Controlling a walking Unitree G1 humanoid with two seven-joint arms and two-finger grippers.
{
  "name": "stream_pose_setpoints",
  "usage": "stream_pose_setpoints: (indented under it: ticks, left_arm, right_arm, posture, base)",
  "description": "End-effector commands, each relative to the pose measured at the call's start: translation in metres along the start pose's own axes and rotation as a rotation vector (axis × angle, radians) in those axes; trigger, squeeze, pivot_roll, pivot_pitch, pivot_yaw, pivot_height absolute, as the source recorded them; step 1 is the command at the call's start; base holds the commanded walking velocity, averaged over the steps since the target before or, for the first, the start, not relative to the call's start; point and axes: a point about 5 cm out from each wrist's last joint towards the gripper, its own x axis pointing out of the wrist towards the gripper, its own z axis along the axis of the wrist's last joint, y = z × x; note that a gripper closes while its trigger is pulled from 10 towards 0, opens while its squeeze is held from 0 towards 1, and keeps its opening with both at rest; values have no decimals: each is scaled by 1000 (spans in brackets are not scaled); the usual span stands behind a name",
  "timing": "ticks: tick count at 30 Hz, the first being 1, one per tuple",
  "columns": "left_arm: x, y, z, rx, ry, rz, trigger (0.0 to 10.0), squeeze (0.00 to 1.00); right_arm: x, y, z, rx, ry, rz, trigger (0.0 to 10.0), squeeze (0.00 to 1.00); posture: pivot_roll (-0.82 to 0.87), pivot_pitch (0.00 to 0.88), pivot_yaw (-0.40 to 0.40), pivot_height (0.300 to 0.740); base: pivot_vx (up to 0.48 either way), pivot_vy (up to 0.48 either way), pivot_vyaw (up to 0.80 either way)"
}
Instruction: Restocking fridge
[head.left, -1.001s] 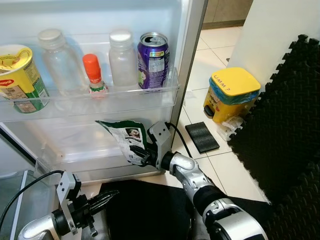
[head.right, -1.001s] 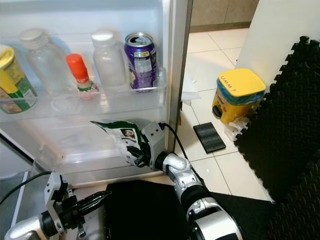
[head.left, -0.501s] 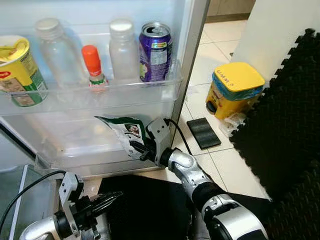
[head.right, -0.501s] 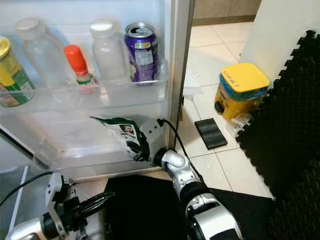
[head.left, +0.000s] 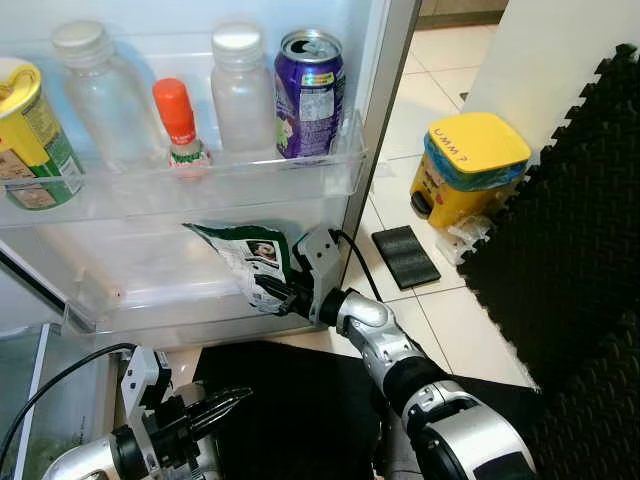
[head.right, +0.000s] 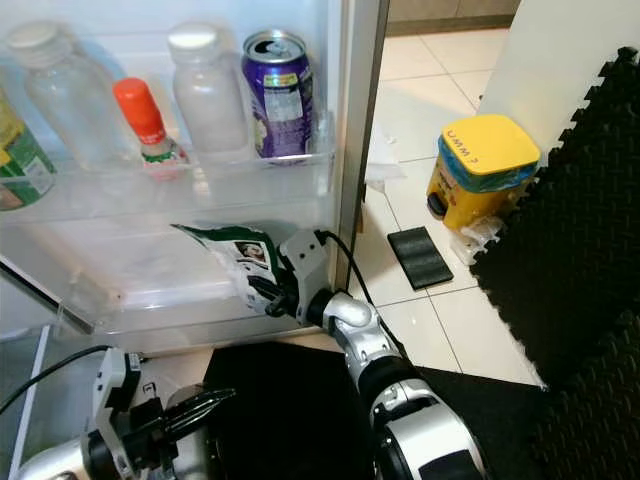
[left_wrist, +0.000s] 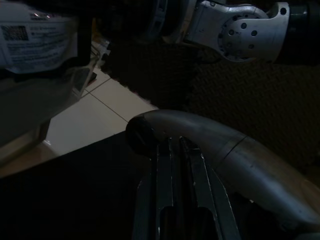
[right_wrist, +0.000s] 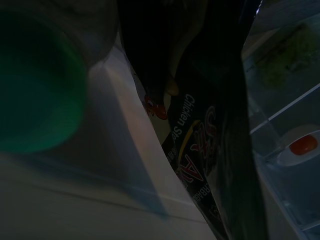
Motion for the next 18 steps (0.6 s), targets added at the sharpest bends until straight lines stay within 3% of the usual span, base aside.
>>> stream_pose_setpoints:
  ticks: [1,8,18]
  left_arm:
    - [-1,-4,-3,-23,11,-6,10000,0]
    - [1,-8,-3,-34,6,-12,10000,0]
    - [4,-11,-3,-44,1,-20,10000,0]
  right_arm:
    - [33,35,20,36,-95,103,10000,0]
    - [41,40,29,26,-124,107,10000,0]
    - [43,36,33,8,-117,67,10000,0]
  posture:
    - [175,299,-55,457]
    - [178,300,-56,457]
    - [179,309,-57,457]
  base:
    - [0,0,0]
    - [0,0,0]
    - [0,0,0]
